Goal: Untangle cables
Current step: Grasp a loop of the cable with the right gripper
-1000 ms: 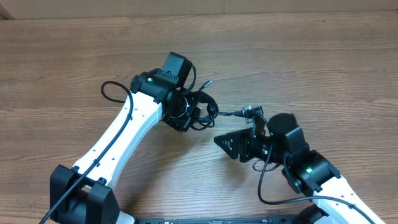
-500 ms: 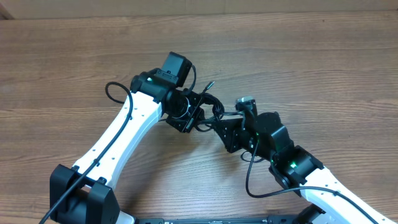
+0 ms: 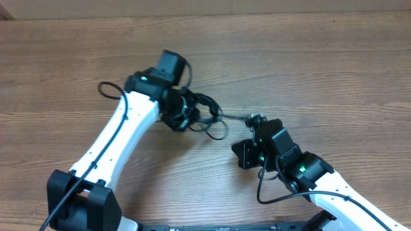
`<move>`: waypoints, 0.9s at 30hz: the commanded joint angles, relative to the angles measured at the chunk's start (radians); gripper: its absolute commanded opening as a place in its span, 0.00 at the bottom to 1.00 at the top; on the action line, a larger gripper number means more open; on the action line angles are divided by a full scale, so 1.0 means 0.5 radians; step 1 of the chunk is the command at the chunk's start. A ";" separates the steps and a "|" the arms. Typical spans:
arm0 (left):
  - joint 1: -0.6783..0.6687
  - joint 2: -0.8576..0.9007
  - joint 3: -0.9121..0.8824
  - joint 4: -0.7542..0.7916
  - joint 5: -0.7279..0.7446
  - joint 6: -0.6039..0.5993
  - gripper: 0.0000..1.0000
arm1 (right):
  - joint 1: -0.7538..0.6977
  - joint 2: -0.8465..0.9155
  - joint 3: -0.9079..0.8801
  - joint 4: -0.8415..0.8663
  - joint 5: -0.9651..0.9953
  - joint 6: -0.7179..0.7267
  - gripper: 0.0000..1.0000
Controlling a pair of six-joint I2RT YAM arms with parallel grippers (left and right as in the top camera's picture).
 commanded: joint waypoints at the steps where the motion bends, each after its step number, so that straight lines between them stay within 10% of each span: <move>1: 0.098 -0.002 0.027 0.007 -0.070 0.126 0.04 | -0.011 0.005 0.008 -0.126 -0.009 0.000 0.04; 6: 0.085 -0.002 0.027 0.022 -0.092 0.432 0.04 | -0.014 0.005 0.009 -0.140 -0.006 0.000 0.07; 9: 0.076 -0.002 0.027 0.031 -0.219 0.735 0.04 | -0.014 0.004 0.015 -0.075 -0.043 0.000 0.35; 18: 0.065 -0.002 0.027 0.050 -0.629 1.332 0.04 | -0.014 -0.037 0.217 -0.061 -0.441 -0.252 0.71; 27: -0.047 -0.002 0.027 0.099 -0.475 1.606 0.04 | -0.010 -0.034 0.251 0.067 -0.292 -0.601 0.82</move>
